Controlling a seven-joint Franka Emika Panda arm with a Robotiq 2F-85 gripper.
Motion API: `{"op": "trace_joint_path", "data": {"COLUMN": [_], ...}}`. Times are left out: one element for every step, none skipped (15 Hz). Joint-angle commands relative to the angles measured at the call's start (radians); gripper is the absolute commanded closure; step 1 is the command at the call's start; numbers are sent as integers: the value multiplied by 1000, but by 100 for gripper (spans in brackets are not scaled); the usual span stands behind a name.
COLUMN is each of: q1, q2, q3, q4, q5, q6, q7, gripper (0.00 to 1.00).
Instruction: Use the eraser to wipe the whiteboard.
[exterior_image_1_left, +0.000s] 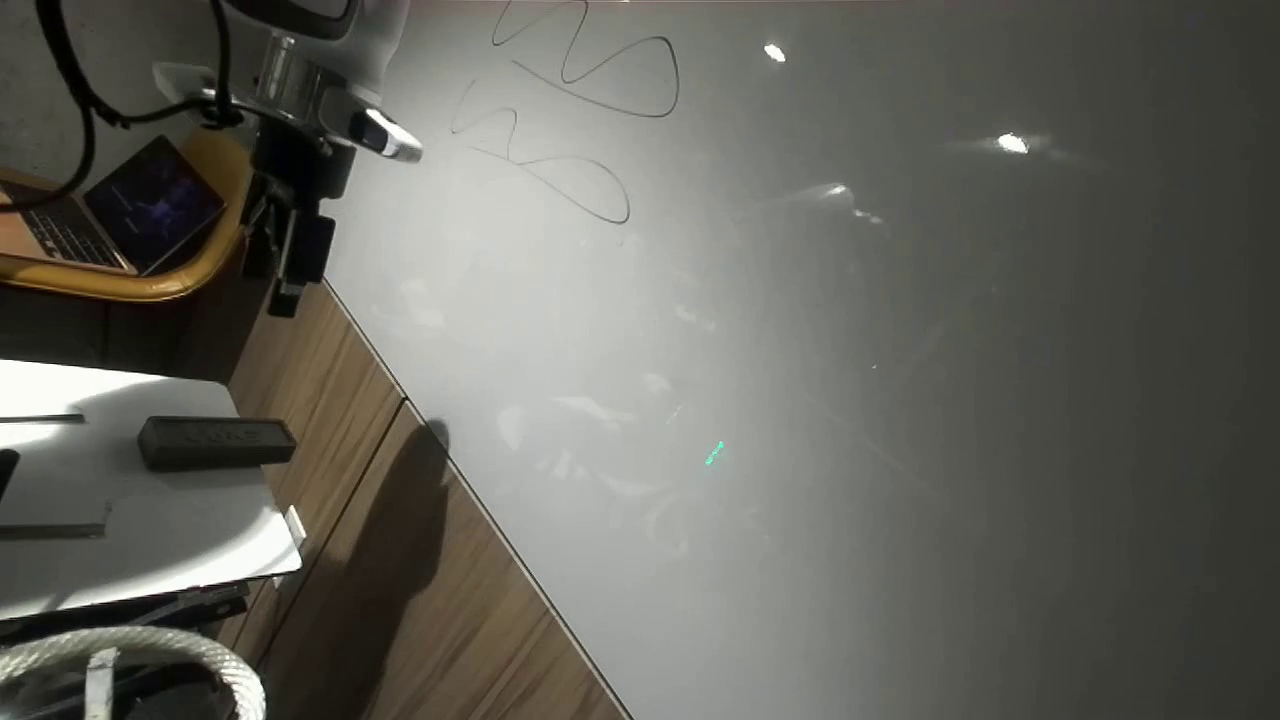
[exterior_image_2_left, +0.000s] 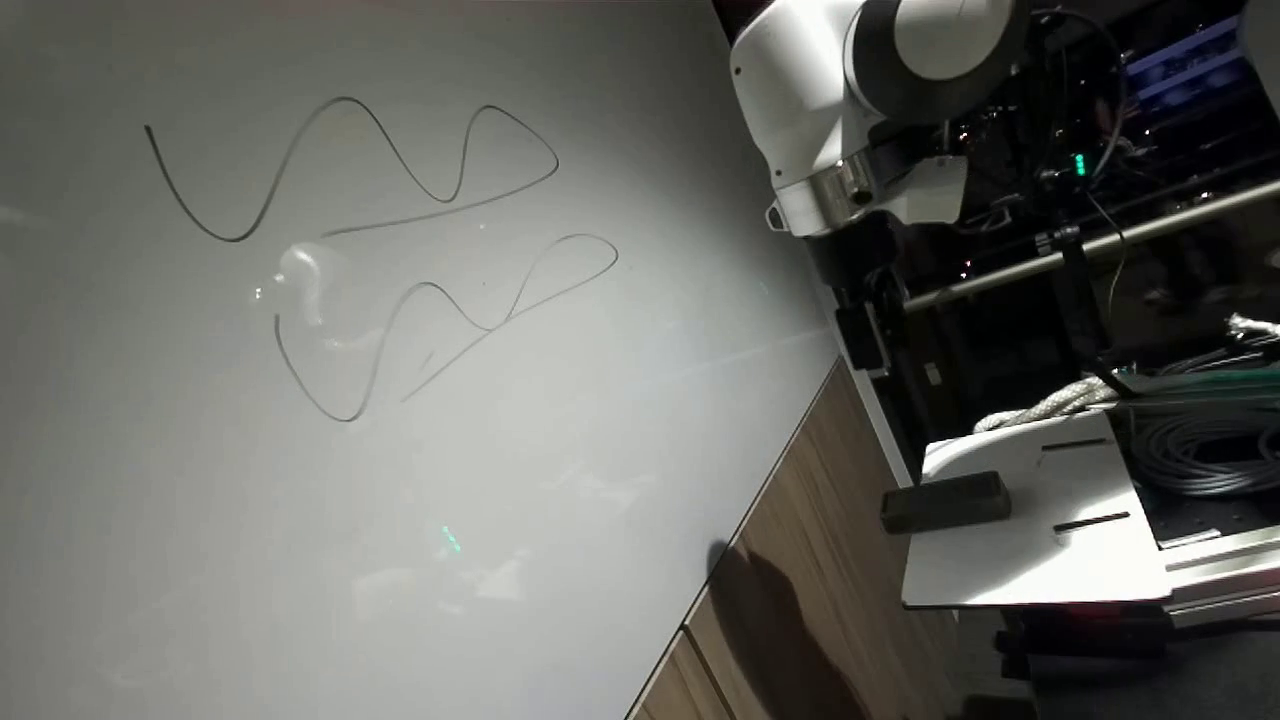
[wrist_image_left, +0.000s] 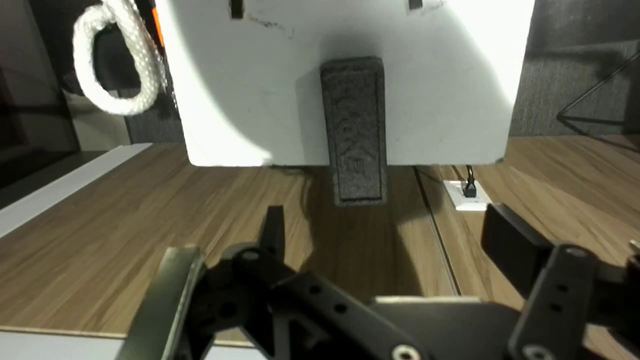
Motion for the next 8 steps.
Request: {"op": "trace_joint_path", "data": {"q1": [1,-1,-5,-8,-12,-23,-30,-35], "q2": [82,107,132,155,179,206,228,247], "q3": [-14,-13,-13,-14,-15,-17,-23,-32], "q4": [-15,-22,-25,-27,-29,-29,-29,-29], "q5": [-32,-46,-65,-84,-109,-142,-166,-181], "q6": [85,119,152,178,203,222,238,249], "q7": [-5,-7,-10,-13,-13,-9,-8,-12], "gripper": [0,0,0,0,0,0,0,0]}}
